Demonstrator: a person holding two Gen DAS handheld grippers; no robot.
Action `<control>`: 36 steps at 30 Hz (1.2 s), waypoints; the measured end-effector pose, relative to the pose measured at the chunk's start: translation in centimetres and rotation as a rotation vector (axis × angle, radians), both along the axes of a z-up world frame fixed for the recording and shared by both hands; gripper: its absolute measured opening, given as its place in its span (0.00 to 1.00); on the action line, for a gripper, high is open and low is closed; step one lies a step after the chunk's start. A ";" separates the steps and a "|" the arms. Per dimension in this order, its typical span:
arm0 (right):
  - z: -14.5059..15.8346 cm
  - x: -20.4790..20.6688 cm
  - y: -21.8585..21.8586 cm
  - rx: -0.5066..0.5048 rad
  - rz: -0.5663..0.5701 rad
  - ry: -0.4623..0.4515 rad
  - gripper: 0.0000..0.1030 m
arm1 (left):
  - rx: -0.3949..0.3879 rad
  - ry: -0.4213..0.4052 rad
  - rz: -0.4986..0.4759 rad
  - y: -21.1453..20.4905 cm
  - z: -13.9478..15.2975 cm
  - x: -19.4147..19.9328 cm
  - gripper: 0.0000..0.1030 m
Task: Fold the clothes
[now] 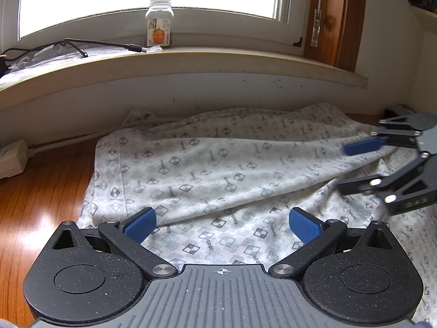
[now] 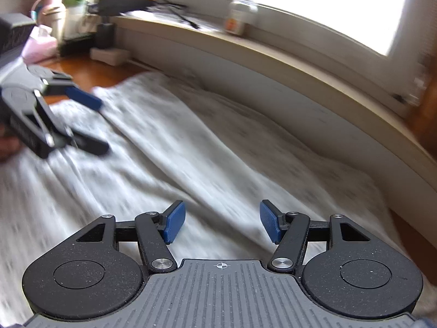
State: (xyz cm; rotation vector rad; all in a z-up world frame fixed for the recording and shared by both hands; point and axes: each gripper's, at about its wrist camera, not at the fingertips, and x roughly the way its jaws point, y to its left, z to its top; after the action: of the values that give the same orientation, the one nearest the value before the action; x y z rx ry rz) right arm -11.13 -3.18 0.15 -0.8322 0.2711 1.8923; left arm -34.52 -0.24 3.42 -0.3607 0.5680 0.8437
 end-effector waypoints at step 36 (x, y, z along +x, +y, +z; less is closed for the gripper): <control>0.5 0.1 3.4 -0.049 0.014 0.082 0.17 | 0.009 -0.067 -0.008 -0.2 0.4 -0.7 1.00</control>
State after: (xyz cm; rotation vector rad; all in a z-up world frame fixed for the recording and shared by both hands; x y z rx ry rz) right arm -11.04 0.21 0.60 -0.7923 0.3641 1.9416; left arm -35.22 -0.41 3.84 -0.3764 0.5031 0.8234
